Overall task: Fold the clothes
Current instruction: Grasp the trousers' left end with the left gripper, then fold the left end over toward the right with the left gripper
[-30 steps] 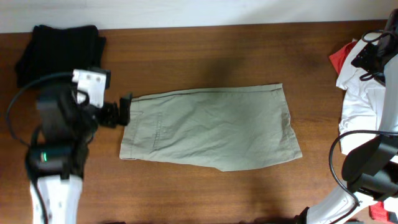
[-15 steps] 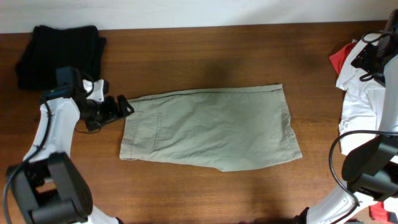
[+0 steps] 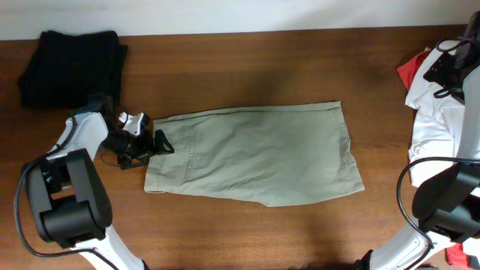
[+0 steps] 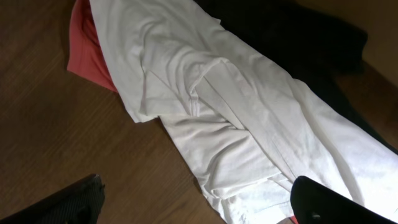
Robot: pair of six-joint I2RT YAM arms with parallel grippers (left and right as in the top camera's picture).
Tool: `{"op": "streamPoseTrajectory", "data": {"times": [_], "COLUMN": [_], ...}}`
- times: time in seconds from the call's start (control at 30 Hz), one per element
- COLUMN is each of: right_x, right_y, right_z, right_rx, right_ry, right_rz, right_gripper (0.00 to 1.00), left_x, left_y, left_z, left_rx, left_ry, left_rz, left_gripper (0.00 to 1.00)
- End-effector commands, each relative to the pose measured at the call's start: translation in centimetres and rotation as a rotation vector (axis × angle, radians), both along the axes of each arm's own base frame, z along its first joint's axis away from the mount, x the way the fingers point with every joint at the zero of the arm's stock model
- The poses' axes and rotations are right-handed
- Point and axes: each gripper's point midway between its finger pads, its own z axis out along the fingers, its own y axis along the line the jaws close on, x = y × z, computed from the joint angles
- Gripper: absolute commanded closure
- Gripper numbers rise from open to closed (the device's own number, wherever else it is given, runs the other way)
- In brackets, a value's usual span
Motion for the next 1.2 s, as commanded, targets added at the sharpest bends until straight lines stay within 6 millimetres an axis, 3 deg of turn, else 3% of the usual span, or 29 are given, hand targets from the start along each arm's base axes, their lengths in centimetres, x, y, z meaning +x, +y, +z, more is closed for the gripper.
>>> {"op": "streamPoseTrajectory", "data": {"times": [0.0,0.03,0.07,0.1,0.23,0.27,0.3,0.37,0.47,0.57,0.67,0.77,0.83,0.93,1.07,1.17], "right_x": [-0.1,-0.1,-0.1,-0.1,-0.1,-0.1,-0.1,-0.1,-0.1,-0.1,-0.1,-0.1,-0.1,-0.1,-0.1,-0.1], "right_y": [-0.3,-0.3,-0.3,-0.3,-0.3,-0.3,-0.3,-0.3,-0.3,-0.3,-0.3,-0.3,-0.3,-0.3,-0.3,-0.3], "right_z": [1.3,1.3,1.3,1.3,1.3,1.3,1.3,1.3,1.3,1.3,1.3,1.3,1.3,1.3,1.3,1.3], "right_rx": [-0.023,-0.023,-0.023,-0.023,-0.023,-0.023,-0.023,-0.023,-0.023,-0.023,-0.023,-0.023,-0.023,-0.023,-0.023,-0.023], "right_ry": [-0.025,-0.025,-0.025,-0.025,-0.025,-0.025,-0.025,-0.025,-0.025,-0.025,-0.025,-0.025,-0.025,-0.025,-0.025,-0.025], "right_rz": [-0.012,-0.012,-0.012,-0.012,-0.012,-0.012,-0.012,-0.012,-0.012,-0.012,-0.012,-0.012,-0.012,-0.012,-0.012,-0.012], "right_gripper": [0.01,0.01,0.01,0.01,0.01,0.01,0.01,0.01,0.01,0.01,0.01,0.01,0.01,0.01,0.01,0.01], "left_x": [-1.5,-1.7,-1.9,-1.9,-1.4,-1.5,-1.6,-1.4,-0.2,2.2,4.4,5.1,5.0,5.3,4.8,4.5], "left_y": [-2.1,-2.5,-2.8,-3.0,-2.7,-2.1,-0.8,2.0,5.0,8.4,8.8,7.5,5.5,1.8,-5.7,-8.8], "left_z": [-2.6,-2.9,-3.1,-3.1,-3.3,-3.5,-3.9,-3.7,-1.4,3.9,10.2,15.5,18.8,20.1,20.9,23.0], "left_rx": [-0.035,-0.036,-0.036,-0.036,-0.020,0.018,0.100,0.253,0.354,0.436,0.443,0.448,0.444,0.423,0.276,0.262], "left_ry": [0.070,0.078,0.082,0.082,0.064,0.078,0.115,0.164,0.181,0.160,0.078,0.013,-0.027,-0.072,-0.103,-0.184], "left_rz": [-0.063,-0.073,-0.081,-0.088,-0.087,-0.075,-0.027,0.052,0.126,0.220,0.238,0.224,0.222,0.146,0.009,-0.044], "left_gripper": [0.01,0.08,0.19,0.36,0.75,0.90,0.99,0.99,0.99,0.99,0.99,0.99,0.99,0.99,0.99,0.99]}}
